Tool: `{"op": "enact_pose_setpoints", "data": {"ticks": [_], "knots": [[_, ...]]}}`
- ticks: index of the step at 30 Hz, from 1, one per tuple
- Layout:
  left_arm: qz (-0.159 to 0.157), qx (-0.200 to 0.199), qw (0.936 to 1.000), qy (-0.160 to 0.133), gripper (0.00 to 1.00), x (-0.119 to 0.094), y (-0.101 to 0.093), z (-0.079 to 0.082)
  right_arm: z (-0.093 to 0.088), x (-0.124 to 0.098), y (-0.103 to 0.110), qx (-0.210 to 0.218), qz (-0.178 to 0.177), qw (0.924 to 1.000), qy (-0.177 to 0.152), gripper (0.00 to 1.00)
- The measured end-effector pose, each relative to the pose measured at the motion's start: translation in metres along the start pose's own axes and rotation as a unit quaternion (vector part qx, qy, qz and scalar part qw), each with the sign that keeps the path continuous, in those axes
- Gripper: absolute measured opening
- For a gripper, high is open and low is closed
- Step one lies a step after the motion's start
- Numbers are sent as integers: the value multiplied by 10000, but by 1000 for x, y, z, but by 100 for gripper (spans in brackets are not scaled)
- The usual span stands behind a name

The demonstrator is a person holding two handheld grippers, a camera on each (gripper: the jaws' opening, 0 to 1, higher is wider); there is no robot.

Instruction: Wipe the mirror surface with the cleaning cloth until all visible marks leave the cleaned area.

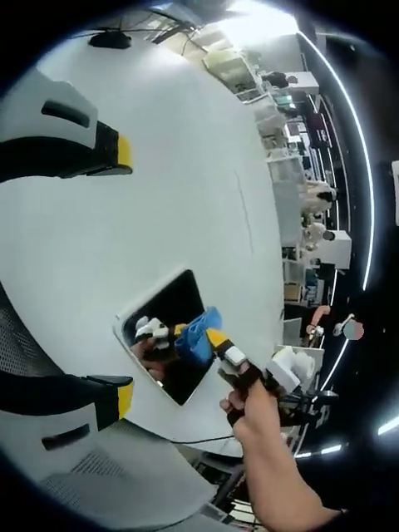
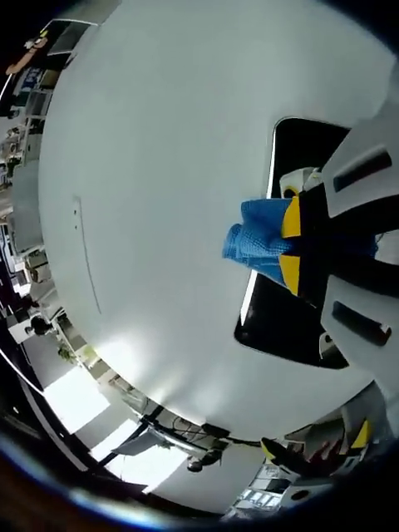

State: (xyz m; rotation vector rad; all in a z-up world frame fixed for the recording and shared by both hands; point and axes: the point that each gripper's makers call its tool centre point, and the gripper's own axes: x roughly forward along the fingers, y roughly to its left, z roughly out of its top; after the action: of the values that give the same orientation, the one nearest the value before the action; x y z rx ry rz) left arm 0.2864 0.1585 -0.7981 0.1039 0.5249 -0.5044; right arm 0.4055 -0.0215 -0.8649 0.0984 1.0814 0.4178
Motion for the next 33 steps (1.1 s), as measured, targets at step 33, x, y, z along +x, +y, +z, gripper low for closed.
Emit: {"op": "enact_pose_setpoints", "data": {"ticks": [33], "knots": [[76,190,9998,-10,99,1,4,0,10,36,74,-356,307,9987,207,0]]}}
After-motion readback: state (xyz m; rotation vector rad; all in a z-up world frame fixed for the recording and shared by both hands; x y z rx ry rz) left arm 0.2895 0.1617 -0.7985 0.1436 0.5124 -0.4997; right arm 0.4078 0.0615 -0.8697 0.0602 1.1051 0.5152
